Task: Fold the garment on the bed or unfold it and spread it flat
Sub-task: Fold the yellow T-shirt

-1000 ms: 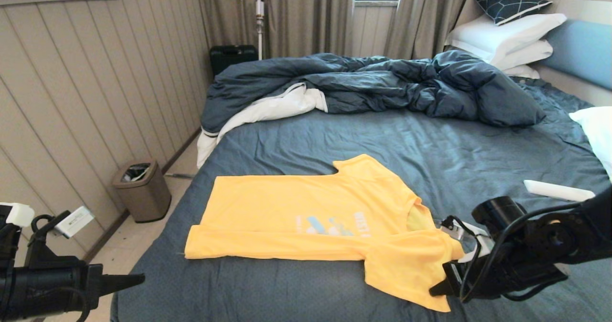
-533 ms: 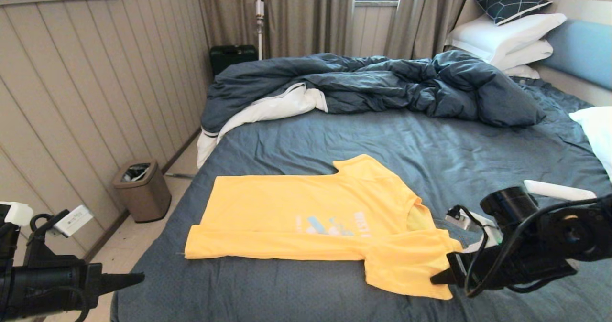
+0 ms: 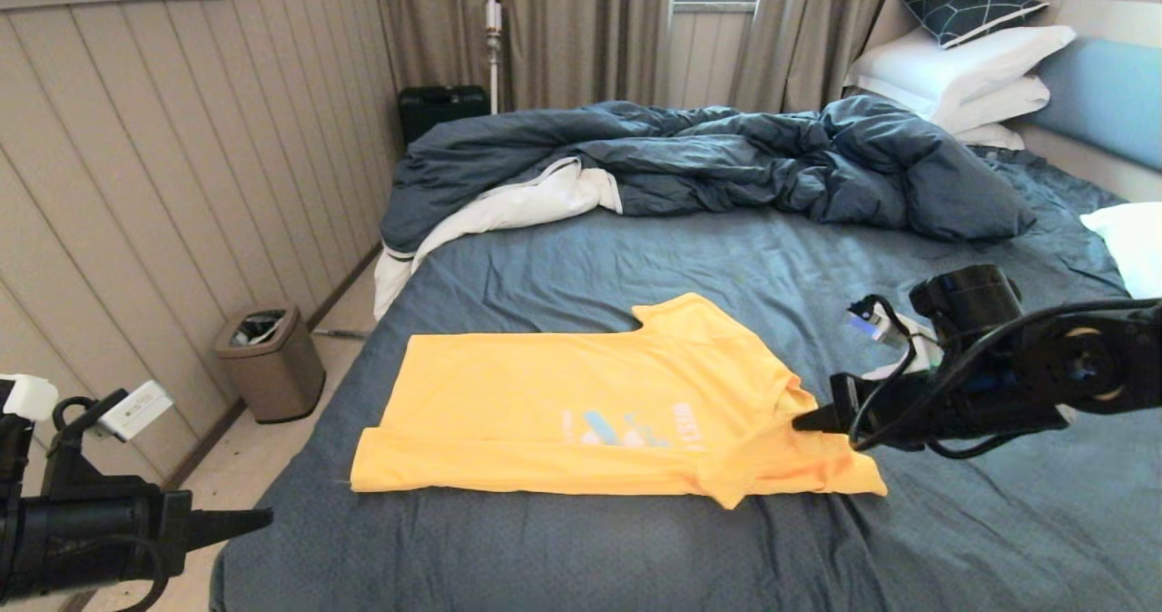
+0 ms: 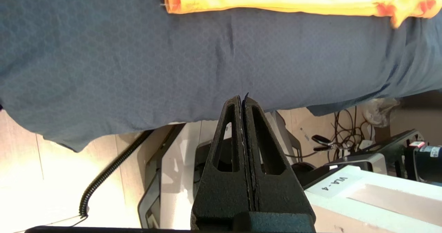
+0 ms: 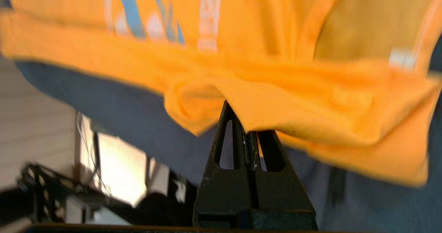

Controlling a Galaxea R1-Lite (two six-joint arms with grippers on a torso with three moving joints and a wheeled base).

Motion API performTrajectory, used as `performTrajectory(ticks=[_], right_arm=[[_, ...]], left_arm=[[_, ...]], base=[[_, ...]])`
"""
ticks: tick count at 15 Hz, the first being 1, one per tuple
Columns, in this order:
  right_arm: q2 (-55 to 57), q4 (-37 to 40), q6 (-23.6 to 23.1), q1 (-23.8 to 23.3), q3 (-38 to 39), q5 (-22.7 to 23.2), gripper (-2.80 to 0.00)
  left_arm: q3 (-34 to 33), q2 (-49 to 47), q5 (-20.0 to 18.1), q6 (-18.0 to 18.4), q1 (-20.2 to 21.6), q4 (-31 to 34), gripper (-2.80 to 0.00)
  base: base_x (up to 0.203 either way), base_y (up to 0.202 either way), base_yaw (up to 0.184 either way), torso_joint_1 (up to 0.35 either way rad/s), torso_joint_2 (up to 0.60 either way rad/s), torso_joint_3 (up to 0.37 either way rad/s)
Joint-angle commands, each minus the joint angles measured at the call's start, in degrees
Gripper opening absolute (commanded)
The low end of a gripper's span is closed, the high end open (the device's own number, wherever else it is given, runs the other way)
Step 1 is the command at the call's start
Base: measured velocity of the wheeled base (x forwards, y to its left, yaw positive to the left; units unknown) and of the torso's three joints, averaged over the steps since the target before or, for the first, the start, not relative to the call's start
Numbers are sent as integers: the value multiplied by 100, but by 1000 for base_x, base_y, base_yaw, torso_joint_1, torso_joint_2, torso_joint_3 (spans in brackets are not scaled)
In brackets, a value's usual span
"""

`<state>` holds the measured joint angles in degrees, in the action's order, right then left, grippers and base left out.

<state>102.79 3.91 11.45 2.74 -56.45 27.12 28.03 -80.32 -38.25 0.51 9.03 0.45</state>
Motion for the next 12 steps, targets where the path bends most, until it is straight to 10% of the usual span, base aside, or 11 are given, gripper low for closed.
performTrajectory(ticks=[1,12], right_arm=[[433,-8,246,-11,-511,-2,-280],[1633,6,800,-42,-2076,-397,-280]], left_arm=[[36,-1,-24,-2,2,-1,-280],[310,-106,2,-78,2,10,-280]], base=[[0,0,0,0,0,0],[0,0,0,0,0,0]])
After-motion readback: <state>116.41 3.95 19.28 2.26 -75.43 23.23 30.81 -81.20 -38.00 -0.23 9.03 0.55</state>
